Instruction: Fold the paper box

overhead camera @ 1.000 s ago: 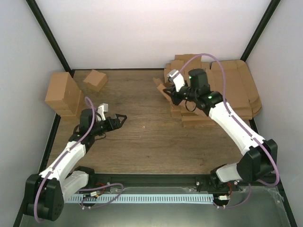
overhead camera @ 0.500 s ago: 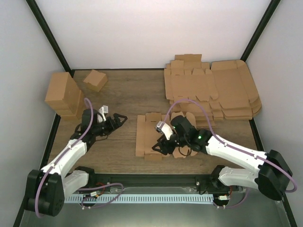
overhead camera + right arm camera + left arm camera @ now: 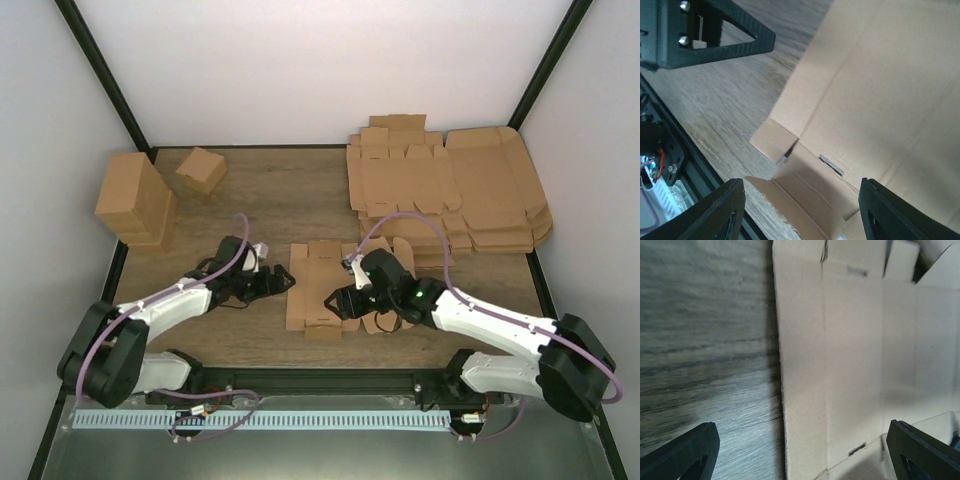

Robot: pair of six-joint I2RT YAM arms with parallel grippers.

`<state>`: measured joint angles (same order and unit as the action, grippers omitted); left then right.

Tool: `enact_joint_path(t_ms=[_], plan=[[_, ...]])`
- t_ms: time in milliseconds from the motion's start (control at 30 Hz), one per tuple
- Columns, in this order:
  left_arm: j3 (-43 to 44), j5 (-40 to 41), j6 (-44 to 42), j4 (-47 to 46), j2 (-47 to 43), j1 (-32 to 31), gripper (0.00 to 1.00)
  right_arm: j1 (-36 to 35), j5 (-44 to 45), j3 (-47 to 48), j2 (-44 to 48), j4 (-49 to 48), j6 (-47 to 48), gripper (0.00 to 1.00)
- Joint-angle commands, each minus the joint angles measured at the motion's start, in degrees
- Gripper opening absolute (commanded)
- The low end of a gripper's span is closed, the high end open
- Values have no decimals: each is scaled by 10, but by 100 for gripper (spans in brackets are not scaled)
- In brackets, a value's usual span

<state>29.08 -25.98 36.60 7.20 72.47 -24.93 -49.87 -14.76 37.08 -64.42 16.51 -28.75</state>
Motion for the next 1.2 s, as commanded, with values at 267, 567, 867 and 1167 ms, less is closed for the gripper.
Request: enact_joint_path(t_ms=[267, 567, 867, 1167], plan=[[33, 40, 8, 17, 107, -56, 88, -1, -86, -74, 6, -102, 25, 73], [31, -6, 31, -39, 157, -64, 77, -1, -18, -93, -50, -119, -60, 59], [34, -17, 52, -60, 170, -65, 67, 25, -36, -111, -120, -167, -146, 39], [52, -23, 49, -46, 156, -65, 30, 44, -75, -114, -158, -191, -140, 10]])
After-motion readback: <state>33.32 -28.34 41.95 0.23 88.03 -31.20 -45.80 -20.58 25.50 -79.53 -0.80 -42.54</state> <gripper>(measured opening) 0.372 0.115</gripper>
